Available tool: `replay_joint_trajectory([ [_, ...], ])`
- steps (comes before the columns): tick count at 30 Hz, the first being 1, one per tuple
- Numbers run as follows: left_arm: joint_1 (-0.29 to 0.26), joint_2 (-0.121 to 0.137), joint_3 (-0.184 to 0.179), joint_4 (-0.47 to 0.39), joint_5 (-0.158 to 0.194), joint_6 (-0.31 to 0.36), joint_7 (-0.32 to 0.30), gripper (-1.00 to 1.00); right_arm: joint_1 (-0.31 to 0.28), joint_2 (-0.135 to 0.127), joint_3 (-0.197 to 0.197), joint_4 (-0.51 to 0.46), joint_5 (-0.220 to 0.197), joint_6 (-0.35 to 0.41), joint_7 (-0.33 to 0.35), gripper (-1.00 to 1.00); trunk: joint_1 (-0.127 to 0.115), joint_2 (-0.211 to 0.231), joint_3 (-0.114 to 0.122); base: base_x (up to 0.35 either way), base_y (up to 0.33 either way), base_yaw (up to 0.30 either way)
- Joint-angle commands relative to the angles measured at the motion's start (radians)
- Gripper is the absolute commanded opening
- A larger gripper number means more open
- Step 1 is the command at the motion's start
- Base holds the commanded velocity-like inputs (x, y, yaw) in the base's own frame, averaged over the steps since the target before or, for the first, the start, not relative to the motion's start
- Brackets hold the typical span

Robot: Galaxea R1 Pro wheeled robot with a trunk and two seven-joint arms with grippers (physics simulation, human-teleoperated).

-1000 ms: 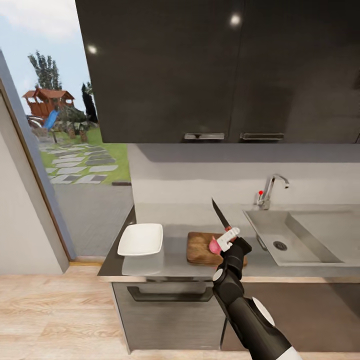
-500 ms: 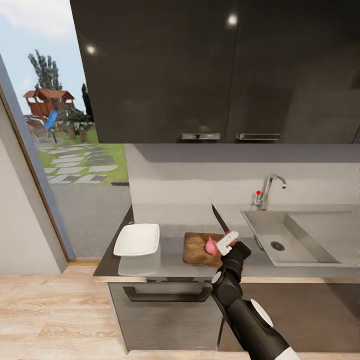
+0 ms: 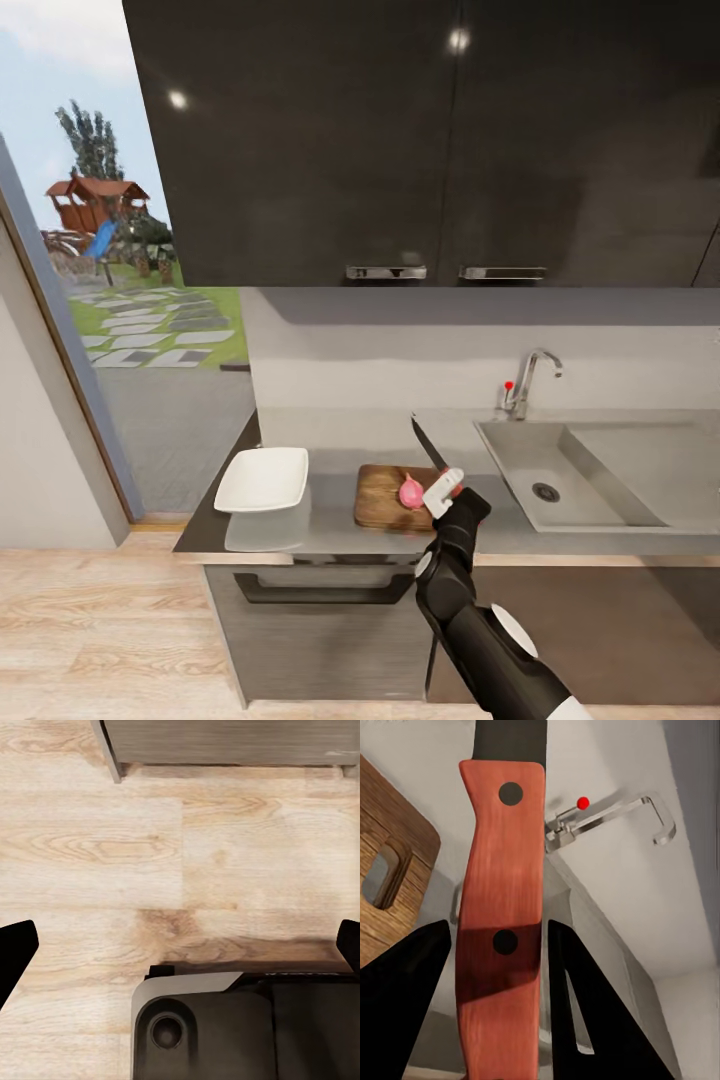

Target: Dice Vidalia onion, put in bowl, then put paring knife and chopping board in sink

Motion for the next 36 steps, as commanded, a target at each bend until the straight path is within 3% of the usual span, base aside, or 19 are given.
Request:
replay_joint_trajectory([
  [1, 0.001, 0.000, -0.002, -0.001, 0.002, -0.002, 0.001, 1.00, -0.001, 0.000, 0.003, -0.015, 0.001, 0.008, -0.004, -1.00, 0.000, -0.001, -0.001, 0.000, -0.003, 0.000],
  [5, 0.001, -0.001, -0.002, -0.004, 0.002, -0.002, 0.001, 1.00, -0.001, -0.004, 0.005, -0.100, 0.060, 0.063, -0.006, -1.00, 0.000, -0.001, -0.001, 0.000, -0.001, 0.000],
  [9, 0.001, -0.001, -0.002, -0.006, 0.002, -0.002, 0.000, 1.00, -0.001, -0.005, 0.005, -0.132, 0.236, 0.107, 0.000, -1.00, 0.000, -0.001, -0.001, 0.000, 0.000, 0.000],
  [12, 0.001, -0.001, -0.002, -0.005, 0.002, -0.002, 0.000, 1.00, -0.001, -0.003, 0.005, -0.137, 0.324, 0.115, 0.008, -1.00, 0.000, -0.001, -0.001, 0.000, 0.000, 0.000],
  [14, 0.001, -0.001, -0.002, -0.004, 0.002, -0.002, 0.000, 1.00, -0.001, -0.002, 0.005, -0.137, 0.352, 0.117, 0.011, -1.00, 0.000, -0.001, -0.001, 0.000, 0.000, 0.000],
  [20, 0.001, -0.001, -0.002, -0.002, 0.002, -0.002, 0.000, 1.00, -0.001, 0.002, 0.036, -0.136, 0.373, 0.122, 0.011, -1.00, 0.000, -0.001, -0.001, 0.000, 0.000, 0.000],
  [27, 0.001, -0.001, -0.002, -0.003, 0.002, -0.002, 0.000, 1.00, -0.001, 0.003, 0.129, -0.085, 0.373, 0.131, 0.010, -1.00, 0.000, -0.001, -0.001, 0.000, -0.001, 0.000],
  [31, 0.001, -0.002, -0.002, -0.001, 0.002, -0.002, 0.000, 1.00, -0.001, 0.005, 0.140, 0.021, 0.373, 0.132, 0.009, -1.00, 0.000, -0.001, -0.001, 0.000, -0.124, 0.000],
  [36, 0.001, -0.003, -0.002, -0.001, 0.002, -0.002, 0.000, 1.00, -0.001, 0.011, 0.148, 0.056, 0.371, 0.132, 0.009, -1.00, 0.000, -0.001, -0.001, 0.000, -0.198, 0.000],
])
